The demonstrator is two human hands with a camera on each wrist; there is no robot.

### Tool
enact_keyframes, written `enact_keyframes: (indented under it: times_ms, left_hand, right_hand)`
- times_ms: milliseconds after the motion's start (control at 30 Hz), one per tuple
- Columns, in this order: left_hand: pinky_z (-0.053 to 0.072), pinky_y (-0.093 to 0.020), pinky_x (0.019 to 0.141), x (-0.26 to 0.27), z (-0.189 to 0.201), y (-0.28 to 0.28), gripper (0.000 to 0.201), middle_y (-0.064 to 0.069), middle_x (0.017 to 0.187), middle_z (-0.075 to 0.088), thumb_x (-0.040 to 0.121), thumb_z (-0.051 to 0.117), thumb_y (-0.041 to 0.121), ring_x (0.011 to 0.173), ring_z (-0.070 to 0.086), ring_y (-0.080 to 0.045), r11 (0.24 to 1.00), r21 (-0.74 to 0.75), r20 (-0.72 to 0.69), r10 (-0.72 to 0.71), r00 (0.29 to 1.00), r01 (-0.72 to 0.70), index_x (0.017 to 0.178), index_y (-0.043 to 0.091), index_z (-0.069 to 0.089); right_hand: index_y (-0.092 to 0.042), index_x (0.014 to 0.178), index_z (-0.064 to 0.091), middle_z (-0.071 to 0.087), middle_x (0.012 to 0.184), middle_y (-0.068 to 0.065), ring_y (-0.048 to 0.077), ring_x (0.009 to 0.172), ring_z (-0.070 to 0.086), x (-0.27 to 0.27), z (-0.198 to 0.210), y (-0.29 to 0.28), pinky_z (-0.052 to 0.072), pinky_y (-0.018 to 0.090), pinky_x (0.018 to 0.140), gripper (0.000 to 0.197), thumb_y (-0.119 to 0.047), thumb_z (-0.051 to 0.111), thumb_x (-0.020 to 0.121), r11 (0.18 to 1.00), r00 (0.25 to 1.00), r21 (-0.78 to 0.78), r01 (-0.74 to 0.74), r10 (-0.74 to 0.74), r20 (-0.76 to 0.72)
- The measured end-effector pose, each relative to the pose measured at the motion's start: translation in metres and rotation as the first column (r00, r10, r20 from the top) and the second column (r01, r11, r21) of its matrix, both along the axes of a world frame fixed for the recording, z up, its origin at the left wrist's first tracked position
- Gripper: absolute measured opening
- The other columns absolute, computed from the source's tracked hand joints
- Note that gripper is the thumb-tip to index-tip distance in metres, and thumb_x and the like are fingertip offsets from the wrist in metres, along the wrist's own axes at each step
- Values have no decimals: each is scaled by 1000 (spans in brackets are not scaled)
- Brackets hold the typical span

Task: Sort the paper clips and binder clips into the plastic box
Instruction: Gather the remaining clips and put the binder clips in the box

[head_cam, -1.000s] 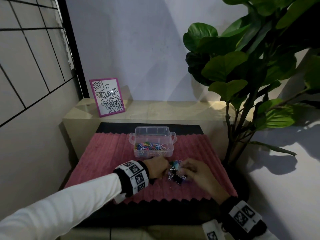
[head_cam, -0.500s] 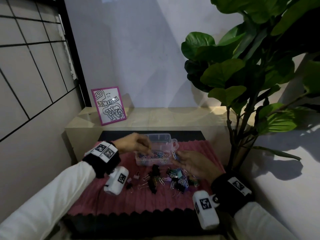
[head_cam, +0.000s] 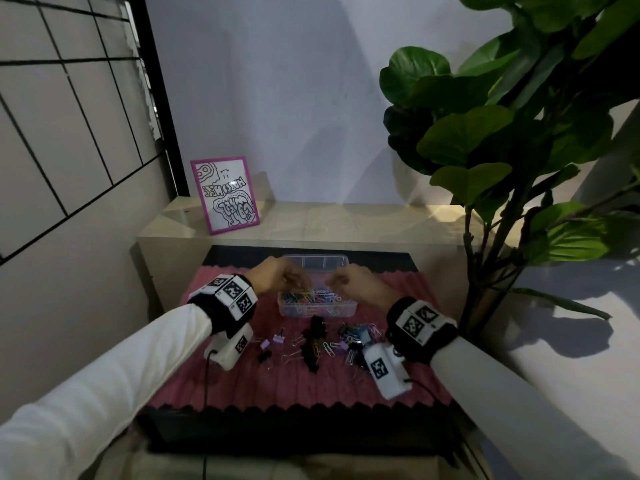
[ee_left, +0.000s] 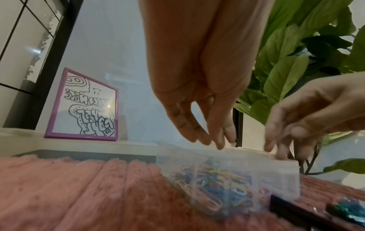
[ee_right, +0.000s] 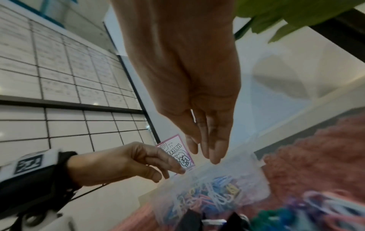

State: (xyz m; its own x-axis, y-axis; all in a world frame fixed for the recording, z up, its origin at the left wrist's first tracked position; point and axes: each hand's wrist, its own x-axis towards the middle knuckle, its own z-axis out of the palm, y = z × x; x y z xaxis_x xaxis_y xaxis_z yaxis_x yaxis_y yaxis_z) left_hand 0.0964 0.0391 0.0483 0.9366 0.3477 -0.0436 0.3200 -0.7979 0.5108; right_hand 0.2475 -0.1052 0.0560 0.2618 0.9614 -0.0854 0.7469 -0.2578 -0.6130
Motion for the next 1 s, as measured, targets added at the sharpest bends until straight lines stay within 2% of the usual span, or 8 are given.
enact_keyframes:
  times_ms: [100, 200, 333, 500, 633, 767, 833, 1000]
  left_hand:
    - [39, 4, 71, -5, -3, -8, 32, -3, 110, 69, 84, 55, -2, 94, 63, -1, 996, 80, 39, 37, 999, -40, 111, 13, 65]
    - [45, -12, 82, -4, -7, -37, 24, -3, 107, 69, 86, 56, 4, 94, 61, -9, 990, 142, 110, -33, 993, 18, 107, 12, 64]
    - [44, -27, 91, -4, -25, -77, 26, -10, 115, 63, 86, 51, 3, 104, 59, -22, 919, 185, -185, -314, 931, 347, 110, 7, 62]
    - [41, -39, 95, 4, -37, -95, 35, -12, 131, 48, 91, 38, 1, 118, 49, -28, 837, 377, -318, -284, 905, 396, 123, 7, 49]
    - [45, -39, 81, 9, -34, -94, 19, -16, 111, 59, 88, 42, 4, 100, 57, -31, 844, 360, -309, -294, 905, 397, 100, 2, 57]
    - [42, -32, 76, 9, -31, -91, 15, -18, 101, 63, 84, 49, 4, 93, 59, -30, 884, 289, -268, -293, 918, 367, 92, 1, 61]
    - [39, -25, 74, 6, -28, -86, 14, -14, 99, 66, 82, 55, 7, 92, 61, -26, 921, 228, -207, -270, 940, 315, 93, 4, 64]
    - [47, -7, 65, -7, -18, -67, 12, -8, 86, 71, 83, 63, 9, 69, 65, -5, 985, -164, 10, -60, 998, 61, 93, 3, 65]
  right_hand:
    - [1, 101, 64, 67, 101, 14, 19, 89, 62, -2, -8, -28, 46, 20, 75, 20, 3, 48, 89, 976, 996, 202, -86, 77, 52]
    - [-6, 92, 66, 69, 91, 6, 15, 81, 63, 14, -30, -52, 49, 23, 73, 12, -2, 55, 87, 968, 981, 221, -122, 85, 172]
    - [-8, 86, 65, 67, 85, 4, 14, 74, 59, 30, -43, -76, 48, 31, 67, 10, -1, 59, 82, 974, 942, 109, -199, 159, 295]
    - [-6, 94, 58, 56, 94, 6, 16, 86, 50, 26, -42, -83, 39, 32, 73, 25, -10, 71, 73, 982, 949, -85, -168, 184, 257]
    - [-5, 101, 52, 52, 98, 7, 21, 92, 49, 20, -50, -80, 37, 32, 73, 47, -21, 78, 65, 983, 959, -161, -84, 124, 256]
    - [-8, 82, 58, 56, 74, -5, 6, 65, 51, 19, -48, -76, 38, 9, 52, 24, -7, 77, 68, 994, 996, -109, 28, -19, 87]
    - [-17, 69, 56, 56, 66, -9, 0, 58, 50, 22, -46, -76, 39, 6, 49, 23, -5, 76, 70, 995, 998, -84, 56, -53, 37]
    - [-21, 70, 60, 59, 67, -8, 1, 62, 53, 26, -45, -76, 41, 11, 54, 21, -7, 76, 71, 993, 993, -57, 106, -109, -51]
